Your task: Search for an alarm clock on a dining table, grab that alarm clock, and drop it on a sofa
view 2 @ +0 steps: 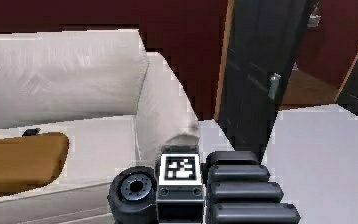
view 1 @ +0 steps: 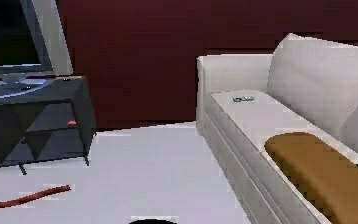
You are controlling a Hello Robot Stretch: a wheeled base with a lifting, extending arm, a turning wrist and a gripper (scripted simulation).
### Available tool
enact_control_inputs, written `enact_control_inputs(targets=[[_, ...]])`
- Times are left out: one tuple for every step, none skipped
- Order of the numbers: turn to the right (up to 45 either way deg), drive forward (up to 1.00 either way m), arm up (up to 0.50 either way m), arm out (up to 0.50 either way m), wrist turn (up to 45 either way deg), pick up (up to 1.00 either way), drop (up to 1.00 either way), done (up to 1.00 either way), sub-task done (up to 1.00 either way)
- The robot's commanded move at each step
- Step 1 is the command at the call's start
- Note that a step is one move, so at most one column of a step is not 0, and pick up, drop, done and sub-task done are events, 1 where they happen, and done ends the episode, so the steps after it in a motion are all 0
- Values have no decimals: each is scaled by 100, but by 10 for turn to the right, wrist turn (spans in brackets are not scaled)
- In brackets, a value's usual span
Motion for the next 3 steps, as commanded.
enact_control_inputs(targets=[[300, 0, 0, 0, 0, 0, 0, 0, 0], [0, 40, 0, 0, 0, 0, 0, 0, 0], [-360, 0, 0, 0, 0, 0, 0, 0, 0]])
